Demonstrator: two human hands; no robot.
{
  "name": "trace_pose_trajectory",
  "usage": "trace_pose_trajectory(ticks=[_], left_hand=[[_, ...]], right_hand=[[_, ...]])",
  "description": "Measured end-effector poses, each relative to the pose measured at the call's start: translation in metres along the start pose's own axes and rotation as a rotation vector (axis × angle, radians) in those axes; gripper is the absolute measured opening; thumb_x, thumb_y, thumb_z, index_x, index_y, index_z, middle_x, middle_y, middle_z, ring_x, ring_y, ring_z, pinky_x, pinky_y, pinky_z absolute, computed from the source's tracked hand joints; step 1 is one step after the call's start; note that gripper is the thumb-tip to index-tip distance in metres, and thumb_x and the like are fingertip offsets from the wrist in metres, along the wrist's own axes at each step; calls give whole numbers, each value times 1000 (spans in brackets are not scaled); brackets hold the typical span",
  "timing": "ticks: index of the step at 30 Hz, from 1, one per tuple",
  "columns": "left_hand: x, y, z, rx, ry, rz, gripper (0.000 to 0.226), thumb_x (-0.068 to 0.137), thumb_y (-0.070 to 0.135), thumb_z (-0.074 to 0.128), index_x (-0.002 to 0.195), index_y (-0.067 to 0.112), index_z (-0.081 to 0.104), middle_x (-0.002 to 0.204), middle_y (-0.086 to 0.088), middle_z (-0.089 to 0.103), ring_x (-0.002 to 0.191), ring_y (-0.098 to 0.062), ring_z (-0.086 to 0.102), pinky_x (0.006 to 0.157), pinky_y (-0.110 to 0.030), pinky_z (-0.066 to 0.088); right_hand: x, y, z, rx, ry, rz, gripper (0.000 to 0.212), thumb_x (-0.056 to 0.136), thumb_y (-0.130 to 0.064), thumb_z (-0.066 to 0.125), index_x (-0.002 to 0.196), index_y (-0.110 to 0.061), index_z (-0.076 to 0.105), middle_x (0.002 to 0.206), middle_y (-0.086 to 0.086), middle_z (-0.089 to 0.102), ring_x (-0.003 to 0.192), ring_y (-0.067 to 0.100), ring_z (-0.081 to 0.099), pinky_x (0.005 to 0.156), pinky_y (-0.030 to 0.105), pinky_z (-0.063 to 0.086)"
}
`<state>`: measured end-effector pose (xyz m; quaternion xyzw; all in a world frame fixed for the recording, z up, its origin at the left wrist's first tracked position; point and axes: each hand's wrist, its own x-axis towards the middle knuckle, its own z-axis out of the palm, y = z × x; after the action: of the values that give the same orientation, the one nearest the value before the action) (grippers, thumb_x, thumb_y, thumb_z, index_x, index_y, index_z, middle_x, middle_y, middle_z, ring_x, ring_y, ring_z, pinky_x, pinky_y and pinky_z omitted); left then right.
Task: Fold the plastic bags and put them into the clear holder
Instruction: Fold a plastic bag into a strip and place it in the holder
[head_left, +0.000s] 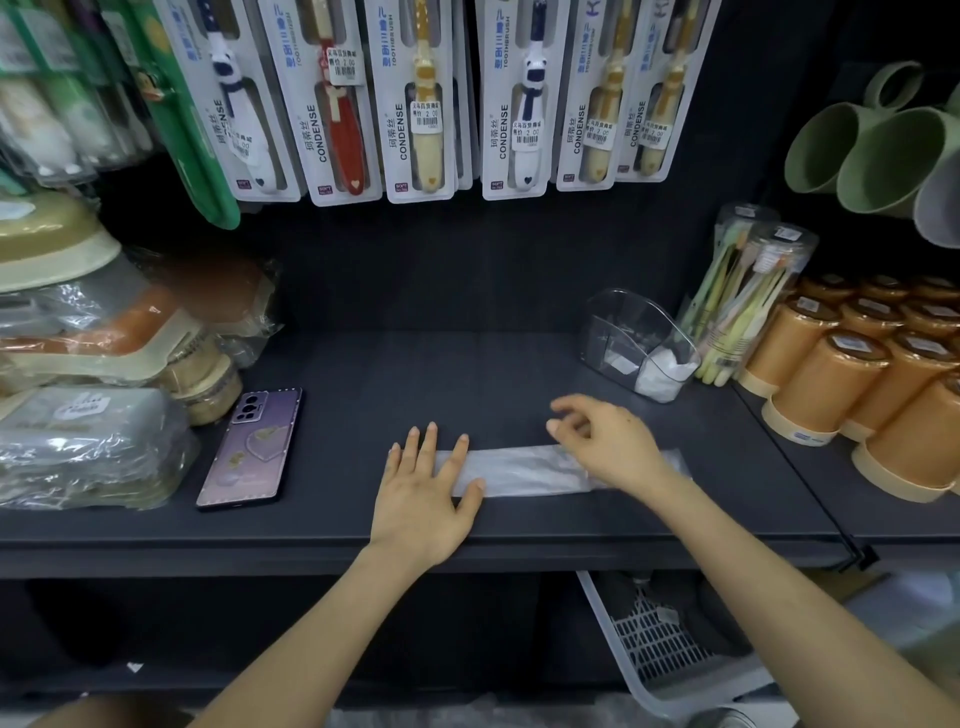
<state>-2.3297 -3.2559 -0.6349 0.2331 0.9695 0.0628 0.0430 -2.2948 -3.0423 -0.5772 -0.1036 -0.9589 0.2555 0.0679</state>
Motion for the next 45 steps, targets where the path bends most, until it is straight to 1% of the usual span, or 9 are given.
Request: trace_pose_trajectory(ticks=[2, 5, 8, 14, 20, 29, 34, 41, 45], left_hand=[[0, 1, 0, 7, -3, -5, 87, 72, 67, -16, 152, 35, -5, 161, -7, -11, 148, -22, -14, 120, -37, -11], [0, 1, 1, 1, -13, -2, 93, 66, 70, -18, 152, 35, -7, 161, -7, -13, 147, -22, -16, 119, -37, -11], [1, 0, 0, -3, -17, -2, 94, 64, 70, -18, 152, 36, -6, 161, -7, -13, 148, -22, -15, 119, -36, -11], [1, 0, 1, 17, -4, 0, 83, 76, 70, -12, 152, 36, -6, 161, -8, -11, 148, -23, -14, 120, -37, -10], [0, 1, -2, 27, -10, 2, 64, 97, 60, 14, 153, 34, -3, 161, -9, -10, 148, -23, -13, 120, -37, -9], [2, -2, 2, 52, 0, 6, 75, 86, 68, -5, 153, 34, -5, 161, -8, -9, 148, -23, -12, 120, -38, -8], [2, -4, 1, 36, -12, 17, 95, 66, 70, -18, 153, 34, -4, 161, -7, -10, 148, -23, -12, 120, -37, -8], [18, -24, -12, -63, -65, 110, 92, 72, 79, 3, 151, 32, -9, 161, -3, -10, 148, -18, -14, 117, -30, -10], [13, -5, -22, -123, 316, 229, 74, 78, 60, 34, 133, 16, 57, 141, -11, 50, 132, -36, 45, 113, -41, 27]], right_hand=[[-10, -6, 16, -296, 258, -271, 41, 91, -34, 42, 118, -16, 67, 113, 0, 70, 105, 25, 65, 94, 42, 48], [-27, -22, 56, -504, 47, -453, 57, 89, -37, 25, 125, -14, 64, 129, 5, 62, 122, 23, 57, 109, 53, 31], [-40, -12, 63, -466, -184, -291, 88, 85, -57, -20, 152, -19, 24, 159, -1, 20, 147, 15, 14, 114, 43, -16], [-60, 58, 10, -582, -123, -38, 117, 59, -61, -48, 154, -26, 11, 161, -7, 10, 148, 13, 2, 113, 46, -18], [-48, -8, 45, -473, 12, -229, 81, 98, -49, -7, 136, -9, 53, 139, 10, 53, 132, 27, 47, 111, 50, 7], [-56, 36, 23, -490, -135, -146, 107, 67, -61, -41, 153, -26, 12, 161, -5, 11, 149, 15, 3, 115, 48, -16], [-37, 45, 7, -384, 291, -63, 59, 90, -42, 29, 114, -6, 68, 110, 11, 70, 101, 33, 64, 104, 53, 35], [-43, 70, -19, -275, 35, 145, 16, 84, -36, 66, 94, -24, 71, 103, 1, 63, 105, 25, 53, 91, 34, 39], [-51, 69, -17, -158, -4, 90, 19, 81, -26, 69, 64, -27, 61, 88, 0, 66, 95, 22, 58, 90, 34, 43]])
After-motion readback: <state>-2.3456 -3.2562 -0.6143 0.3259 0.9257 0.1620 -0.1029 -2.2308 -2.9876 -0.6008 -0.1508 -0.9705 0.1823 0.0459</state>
